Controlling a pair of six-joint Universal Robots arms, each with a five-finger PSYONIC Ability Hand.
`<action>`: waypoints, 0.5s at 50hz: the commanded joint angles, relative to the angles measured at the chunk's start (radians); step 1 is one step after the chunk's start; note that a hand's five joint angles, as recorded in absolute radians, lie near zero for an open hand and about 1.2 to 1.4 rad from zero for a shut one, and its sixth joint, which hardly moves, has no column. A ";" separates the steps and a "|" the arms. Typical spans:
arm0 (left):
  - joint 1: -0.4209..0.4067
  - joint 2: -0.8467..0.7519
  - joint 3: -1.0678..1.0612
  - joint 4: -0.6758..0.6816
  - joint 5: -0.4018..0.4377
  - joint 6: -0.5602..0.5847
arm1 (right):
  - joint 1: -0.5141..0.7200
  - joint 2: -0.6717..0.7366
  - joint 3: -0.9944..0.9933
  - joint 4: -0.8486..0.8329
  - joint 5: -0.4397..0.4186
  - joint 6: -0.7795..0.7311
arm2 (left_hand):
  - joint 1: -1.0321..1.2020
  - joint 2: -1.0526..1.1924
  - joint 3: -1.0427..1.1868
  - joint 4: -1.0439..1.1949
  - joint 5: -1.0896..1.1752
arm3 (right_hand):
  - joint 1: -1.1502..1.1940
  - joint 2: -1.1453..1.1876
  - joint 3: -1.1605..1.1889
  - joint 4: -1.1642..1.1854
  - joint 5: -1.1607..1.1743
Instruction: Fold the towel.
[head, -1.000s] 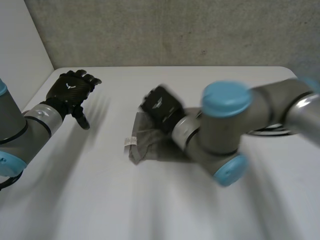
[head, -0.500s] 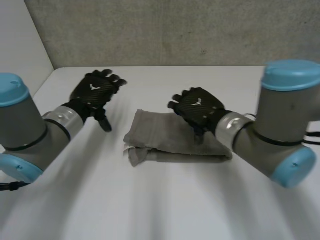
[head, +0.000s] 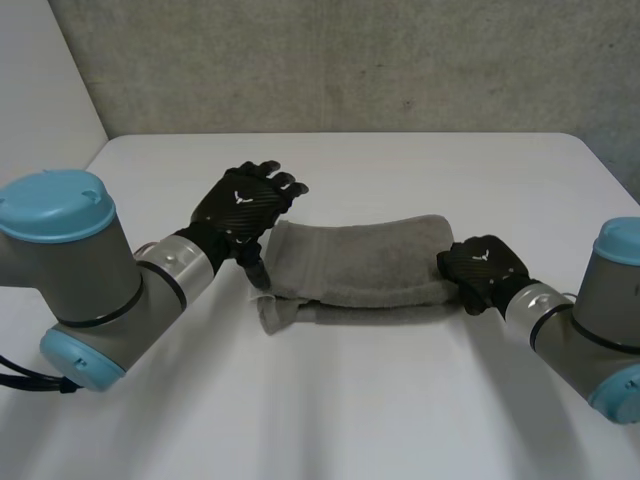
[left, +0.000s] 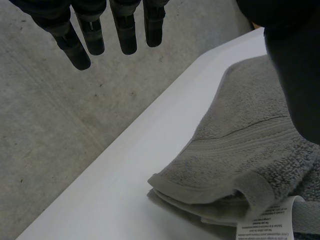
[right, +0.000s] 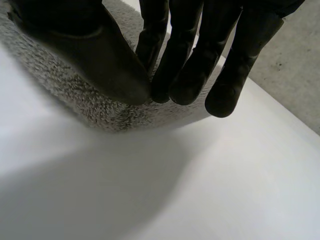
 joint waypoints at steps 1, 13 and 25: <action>0.018 0.014 -0.014 -0.001 -0.002 -0.001 | 0.022 -0.029 -0.128 0.062 0.008 0.013 | -0.006 0.003 0.001 -0.002 0.000 | 0.120 0.072 0.070 0.064 0.065; 0.074 0.069 -0.008 0.005 -0.003 -0.018 | 0.239 0.007 -0.487 0.177 -0.063 0.067 | -0.009 0.000 -0.002 -0.005 -0.003 | 0.120 0.072 0.070 0.064 0.065; 0.095 0.097 -0.004 0.027 -0.068 -0.087 | 0.511 0.446 -0.965 0.479 -0.081 -0.004 | -0.009 0.000 -0.002 -0.005 -0.003 | 0.120 0.072 0.070 0.064 0.065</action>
